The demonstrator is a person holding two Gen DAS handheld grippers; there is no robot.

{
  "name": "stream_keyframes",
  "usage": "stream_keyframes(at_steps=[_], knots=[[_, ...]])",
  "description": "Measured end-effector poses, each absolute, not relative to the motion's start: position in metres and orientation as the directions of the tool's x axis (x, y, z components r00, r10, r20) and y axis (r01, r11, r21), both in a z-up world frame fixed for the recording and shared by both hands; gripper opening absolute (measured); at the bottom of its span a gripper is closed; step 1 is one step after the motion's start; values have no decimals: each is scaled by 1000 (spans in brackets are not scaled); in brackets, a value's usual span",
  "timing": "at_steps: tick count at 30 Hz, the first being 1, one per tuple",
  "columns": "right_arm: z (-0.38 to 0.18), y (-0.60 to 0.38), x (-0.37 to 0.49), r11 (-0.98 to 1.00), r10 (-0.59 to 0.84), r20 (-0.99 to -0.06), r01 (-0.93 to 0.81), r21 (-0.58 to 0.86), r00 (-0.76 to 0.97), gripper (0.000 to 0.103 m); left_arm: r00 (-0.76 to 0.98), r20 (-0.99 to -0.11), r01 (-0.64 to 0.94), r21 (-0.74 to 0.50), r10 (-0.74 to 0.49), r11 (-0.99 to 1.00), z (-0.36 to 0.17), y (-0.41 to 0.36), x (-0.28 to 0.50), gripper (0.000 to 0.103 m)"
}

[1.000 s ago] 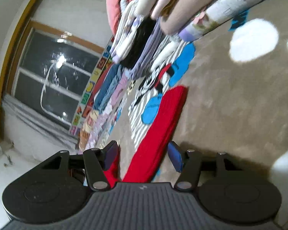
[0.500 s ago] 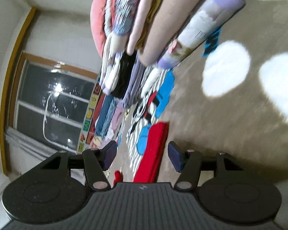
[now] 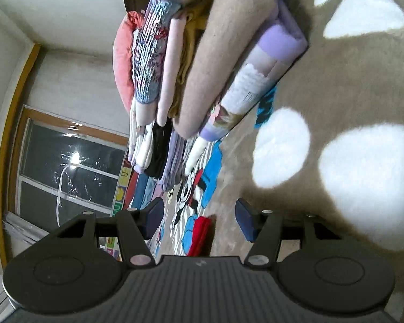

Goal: Fold clothes
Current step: 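Grasp the red sleeve with the left gripper and lift it, then fold the held sleeve across the sweater body with the left gripper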

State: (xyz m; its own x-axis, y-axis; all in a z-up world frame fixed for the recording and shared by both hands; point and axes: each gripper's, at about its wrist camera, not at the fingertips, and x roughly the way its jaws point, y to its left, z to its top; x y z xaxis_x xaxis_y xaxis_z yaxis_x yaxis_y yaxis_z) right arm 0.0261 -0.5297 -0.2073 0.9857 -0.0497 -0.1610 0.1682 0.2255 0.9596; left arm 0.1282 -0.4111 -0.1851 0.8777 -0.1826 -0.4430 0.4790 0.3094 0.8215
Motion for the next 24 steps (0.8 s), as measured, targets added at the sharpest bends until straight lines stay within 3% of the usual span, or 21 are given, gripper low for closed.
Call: stream_keyframes(at_steps=[4,11,19,24], knots=[[-207,-530,26,226,-63,-146,157,961,987,59,826,-514,557,683,-231,473,-142,-390,143,9],[-198,-518,33,307,-19,-138,137,942,990,61,712,-588,630,294,-384,718,-52,-319,180,9],[-155,-415,80,679,266,-163,-64,732,950,62,760,-492,563,173,-425,808,-1,-253,179,9],[-139,-327,87,881,351,-299,-206,426,887,62,804,-425,502,112,-415,858,13,-208,169,9]])
